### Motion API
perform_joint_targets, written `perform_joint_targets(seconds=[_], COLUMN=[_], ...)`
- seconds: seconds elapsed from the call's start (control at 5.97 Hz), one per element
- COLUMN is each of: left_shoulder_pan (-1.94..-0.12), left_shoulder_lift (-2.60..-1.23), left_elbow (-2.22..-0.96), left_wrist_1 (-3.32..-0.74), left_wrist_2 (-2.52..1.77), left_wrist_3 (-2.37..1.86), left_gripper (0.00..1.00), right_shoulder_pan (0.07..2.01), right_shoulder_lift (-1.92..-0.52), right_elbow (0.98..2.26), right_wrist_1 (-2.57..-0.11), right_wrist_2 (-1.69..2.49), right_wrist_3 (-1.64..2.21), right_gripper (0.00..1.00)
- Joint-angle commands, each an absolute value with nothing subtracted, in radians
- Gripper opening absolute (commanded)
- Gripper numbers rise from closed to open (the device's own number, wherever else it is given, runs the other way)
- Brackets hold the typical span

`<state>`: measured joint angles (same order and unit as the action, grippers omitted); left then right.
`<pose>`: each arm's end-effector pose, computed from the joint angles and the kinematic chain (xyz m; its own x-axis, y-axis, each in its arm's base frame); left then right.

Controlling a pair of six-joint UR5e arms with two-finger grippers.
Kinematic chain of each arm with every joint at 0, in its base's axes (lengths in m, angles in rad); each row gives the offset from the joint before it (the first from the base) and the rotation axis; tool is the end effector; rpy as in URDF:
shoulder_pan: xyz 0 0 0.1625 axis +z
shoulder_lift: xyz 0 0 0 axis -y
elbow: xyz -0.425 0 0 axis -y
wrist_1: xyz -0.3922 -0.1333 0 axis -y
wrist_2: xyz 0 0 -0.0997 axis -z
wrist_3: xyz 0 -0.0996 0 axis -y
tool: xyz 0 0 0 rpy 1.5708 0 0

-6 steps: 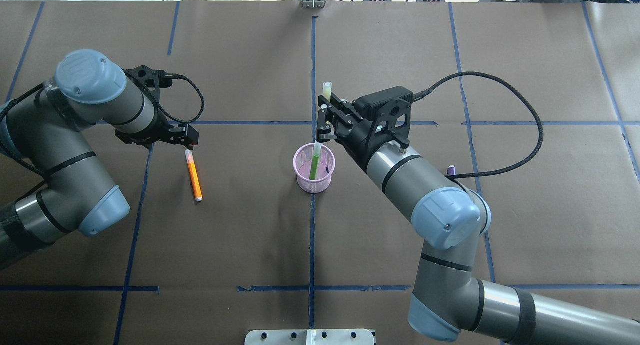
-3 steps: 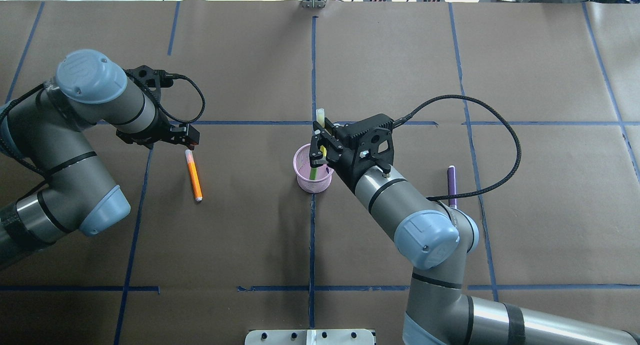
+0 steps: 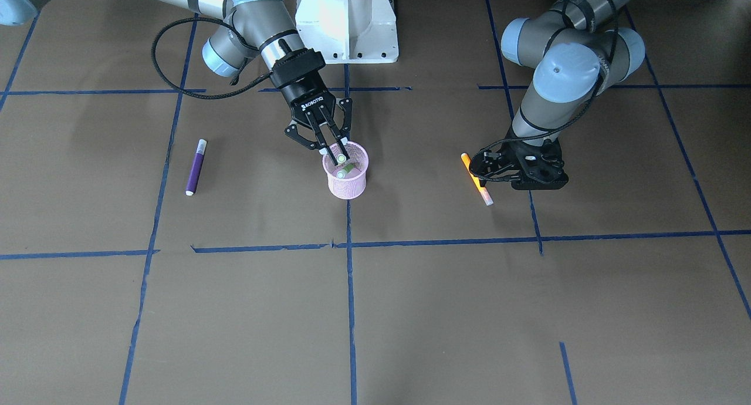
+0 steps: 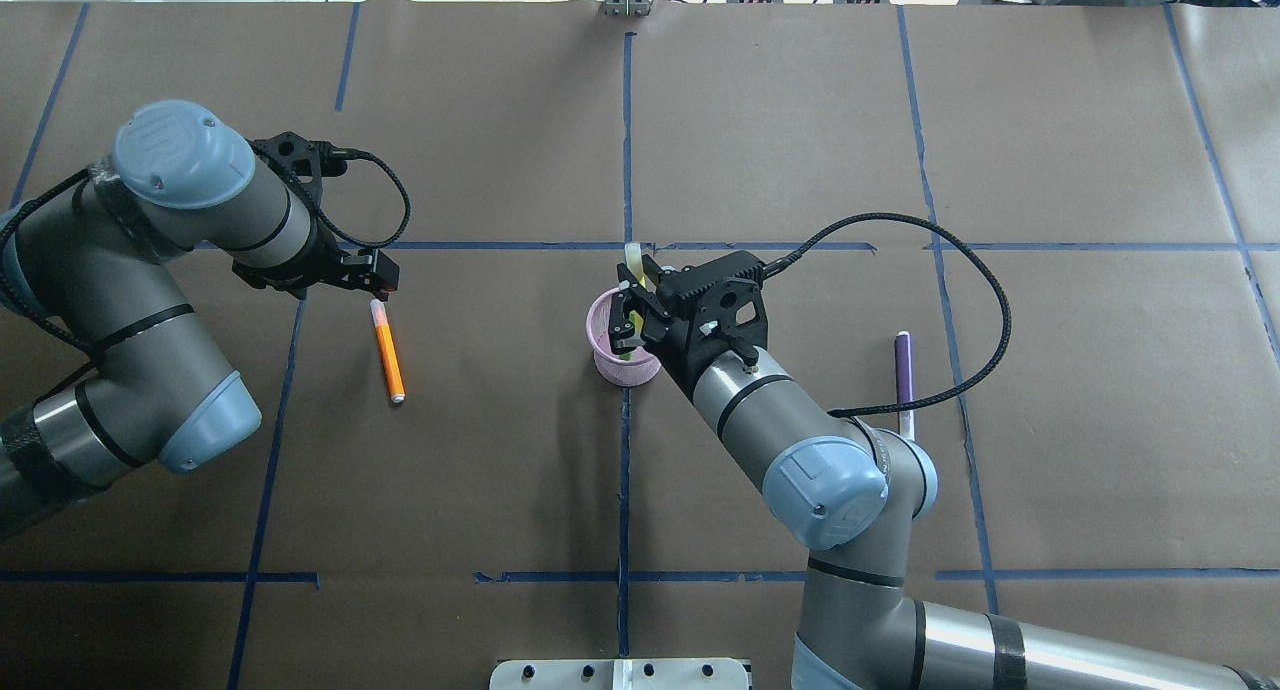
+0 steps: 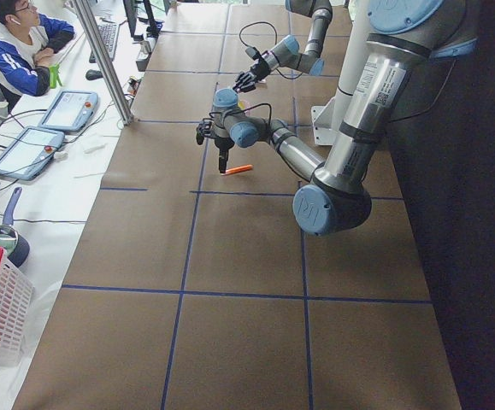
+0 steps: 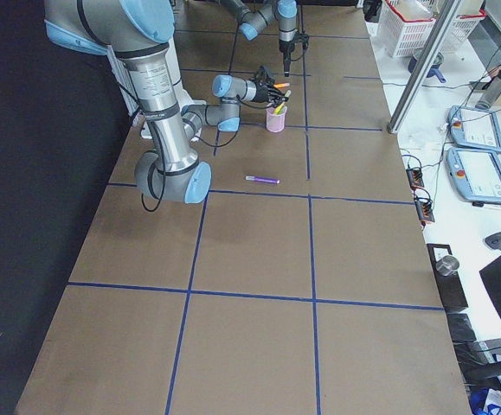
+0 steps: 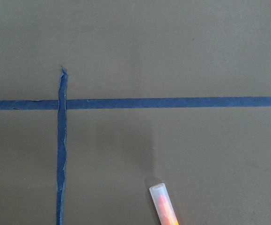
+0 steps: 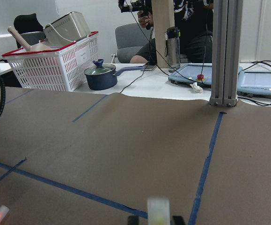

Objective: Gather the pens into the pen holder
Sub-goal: 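Lower the yellow highlighter into the pink cup and open the right gripper, then withdraw the right gripper while the left gripper grasps the orange marker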

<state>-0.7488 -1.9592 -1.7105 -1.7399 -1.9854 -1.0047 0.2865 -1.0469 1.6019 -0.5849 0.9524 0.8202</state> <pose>0.4015 -0.5003 0.3641 0.7065 0.0135 -0.7076 0.0648 0.9944 0.0837 -0.5504 -0.3613 0.2266 0.5572 -0.4152 0.7191 -0.5553 0.4576 0.6944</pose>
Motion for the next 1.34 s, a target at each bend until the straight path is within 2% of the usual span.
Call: perform_joint_targets(seconds=[0.0, 0.33, 0.5, 0.84, 1.17], left_shoulder_pan=[-0.749, -0.747, -0.742, -0.701, -0.675], left_shoulder_lift=[-1.959, -1.97, -1.98, -1.98, -1.98], left_elbow=[-1.71, -1.709, -1.701, -1.678, -1.654], left_wrist_1=[-1.741, -1.738, -1.736, -1.738, -1.74], left_wrist_2=[-1.985, -1.985, -1.985, -1.982, -1.979], left_wrist_3=[-1.003, -1.011, -1.022, -1.124, -1.218], left_gripper=[1.0, 1.0, 1.0, 1.0, 1.0], right_shoulder_pan=[0.285, 0.291, 0.329, 0.441, 0.626], right_shoulder_lift=[-1.048, -1.045, -1.045, -1.06, -1.051], right_elbow=[1.6, 1.618, 1.667, 1.814, 1.925], right_wrist_1=[-0.578, -0.589, -0.683, -0.993, -1.479], right_wrist_2=[0.957, 0.963, 1.035, 1.254, 1.639], right_wrist_3=[0.816, 0.811, 0.811, 0.84, 0.881], right_gripper=[1.0, 1.0, 1.0, 1.0, 1.0])
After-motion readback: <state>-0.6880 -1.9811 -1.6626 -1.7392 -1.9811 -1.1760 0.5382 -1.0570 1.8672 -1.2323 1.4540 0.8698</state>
